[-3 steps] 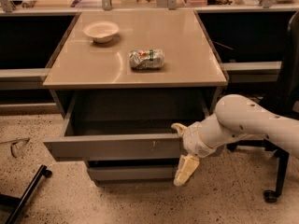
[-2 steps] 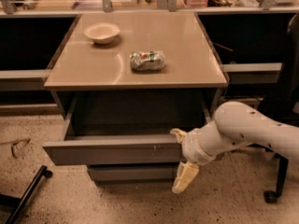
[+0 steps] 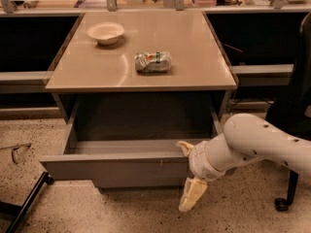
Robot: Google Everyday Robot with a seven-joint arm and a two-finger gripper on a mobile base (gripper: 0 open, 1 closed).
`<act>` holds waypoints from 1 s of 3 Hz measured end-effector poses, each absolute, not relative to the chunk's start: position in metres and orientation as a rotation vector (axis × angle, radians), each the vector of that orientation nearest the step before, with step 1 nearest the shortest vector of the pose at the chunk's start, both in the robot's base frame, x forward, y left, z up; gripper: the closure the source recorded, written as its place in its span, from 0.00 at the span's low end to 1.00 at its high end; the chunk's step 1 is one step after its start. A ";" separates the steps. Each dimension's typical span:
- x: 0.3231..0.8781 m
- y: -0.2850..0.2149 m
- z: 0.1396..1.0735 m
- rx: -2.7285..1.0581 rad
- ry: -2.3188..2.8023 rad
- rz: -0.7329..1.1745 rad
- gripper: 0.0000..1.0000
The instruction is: Open top drawer
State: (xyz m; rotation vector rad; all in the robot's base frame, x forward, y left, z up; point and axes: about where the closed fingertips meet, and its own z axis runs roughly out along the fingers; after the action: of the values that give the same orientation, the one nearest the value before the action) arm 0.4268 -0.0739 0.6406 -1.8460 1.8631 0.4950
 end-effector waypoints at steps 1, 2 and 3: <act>0.426 -0.072 0.646 -1.870 1.879 0.492 0.00; 0.417 -0.072 0.647 -1.888 1.904 0.499 0.00; 0.403 -0.073 0.645 -1.897 1.929 0.511 0.00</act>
Offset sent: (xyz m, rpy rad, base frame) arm -0.0190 -0.0008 0.0081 -0.0670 0.0656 0.0096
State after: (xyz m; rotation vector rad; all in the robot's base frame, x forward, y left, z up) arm 0.4029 -0.0731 0.6447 -1.8967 1.9287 0.5109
